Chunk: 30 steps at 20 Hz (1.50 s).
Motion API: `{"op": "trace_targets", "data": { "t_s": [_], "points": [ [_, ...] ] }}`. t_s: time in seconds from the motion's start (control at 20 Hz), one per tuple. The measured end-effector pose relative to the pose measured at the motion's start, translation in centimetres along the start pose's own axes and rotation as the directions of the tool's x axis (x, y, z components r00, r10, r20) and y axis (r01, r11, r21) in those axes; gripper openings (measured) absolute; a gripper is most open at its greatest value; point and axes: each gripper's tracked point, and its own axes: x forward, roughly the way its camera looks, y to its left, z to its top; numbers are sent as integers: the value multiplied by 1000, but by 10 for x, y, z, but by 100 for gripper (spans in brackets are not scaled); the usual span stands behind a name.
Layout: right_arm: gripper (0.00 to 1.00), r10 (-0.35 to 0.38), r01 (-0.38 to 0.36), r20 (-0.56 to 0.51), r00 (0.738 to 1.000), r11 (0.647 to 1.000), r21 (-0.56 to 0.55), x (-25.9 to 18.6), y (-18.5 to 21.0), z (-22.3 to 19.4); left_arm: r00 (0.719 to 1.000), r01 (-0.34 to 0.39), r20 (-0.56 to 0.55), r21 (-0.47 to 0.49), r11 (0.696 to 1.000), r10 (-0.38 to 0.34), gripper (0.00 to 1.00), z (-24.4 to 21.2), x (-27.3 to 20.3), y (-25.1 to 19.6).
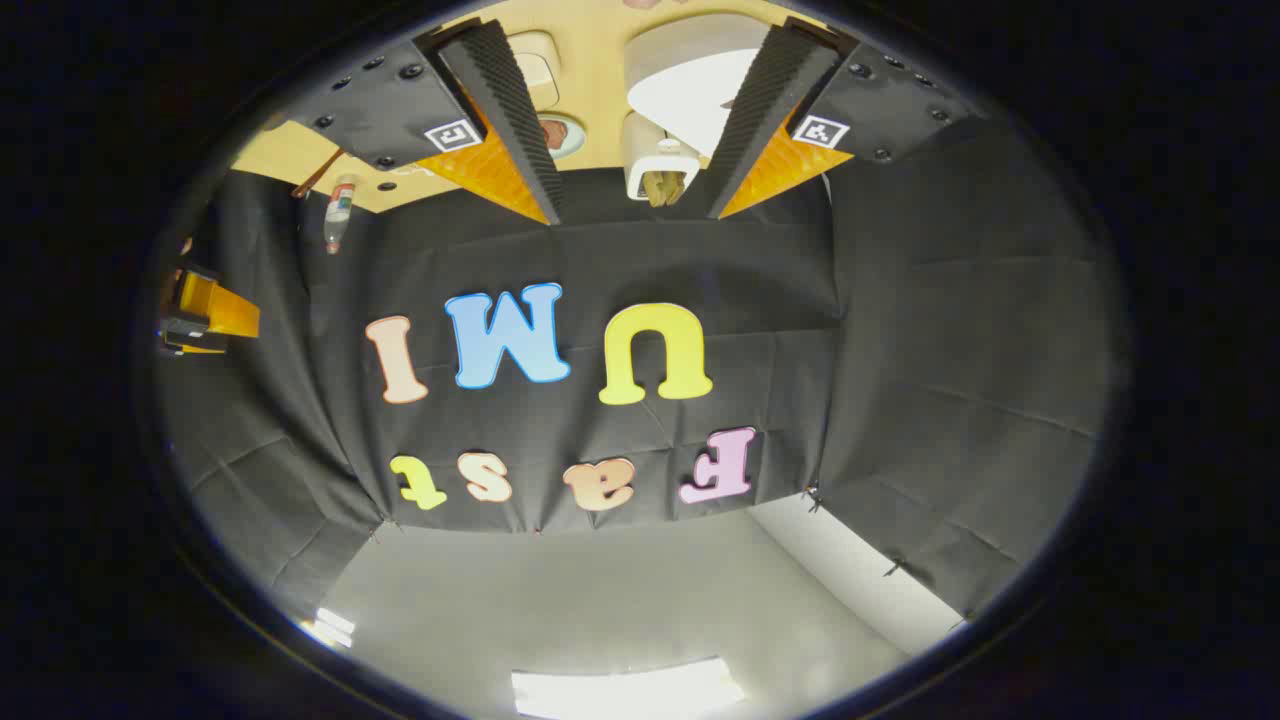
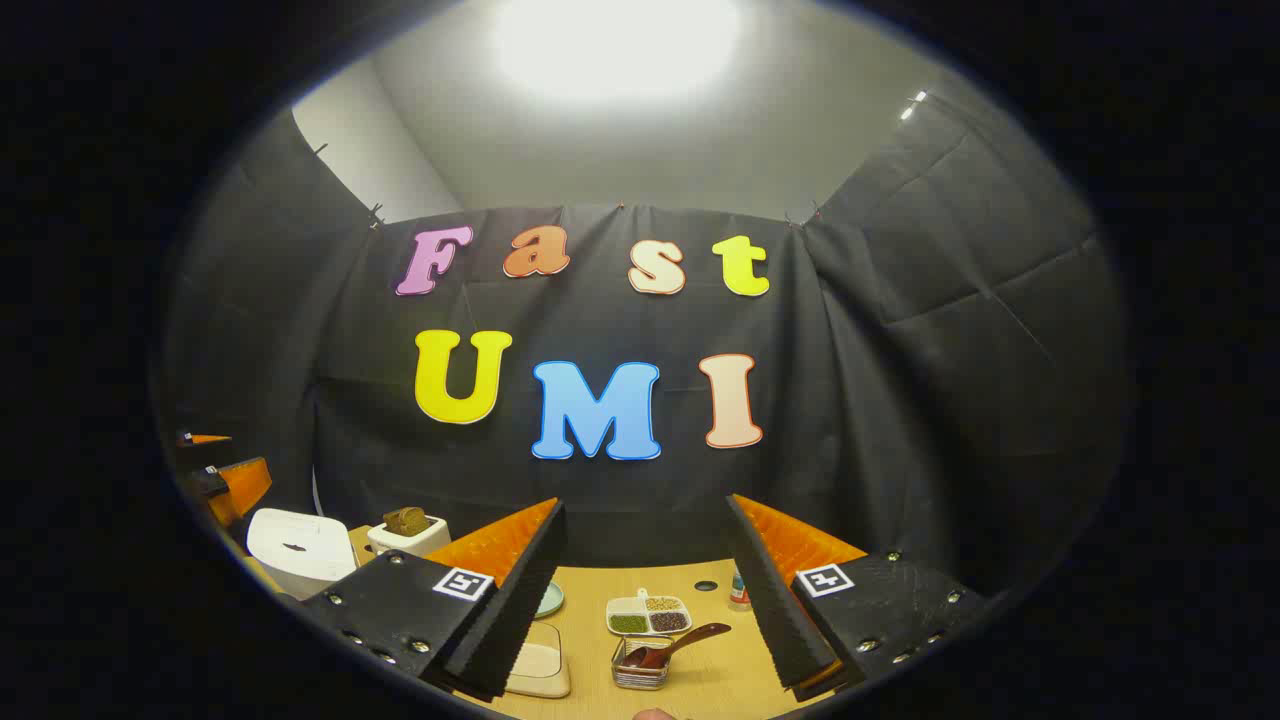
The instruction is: Close the left gripper, press the button to open the rice cooker; take a wooden spoon from the chopstick holder with the right hand, scoop a spoonful of rice and pour it into the rice cooker, then put the wooden spoon back into the chopstick holder.
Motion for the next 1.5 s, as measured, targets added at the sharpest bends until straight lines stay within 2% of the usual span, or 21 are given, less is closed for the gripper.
{"op": "trace_targets", "data": {
  "t_s": [0.35,1.5],
  "points": [
    [94,11,-10,18,1000,999,-36,6,7,6,1000,4,-7,-6,1000,-4,98,-2,11,-2],
    [95,33,-33,-9,999,999,-25,17,14,-5,999,-39,-11,-13,999,39,98,-11,26,12]
  ]
}}
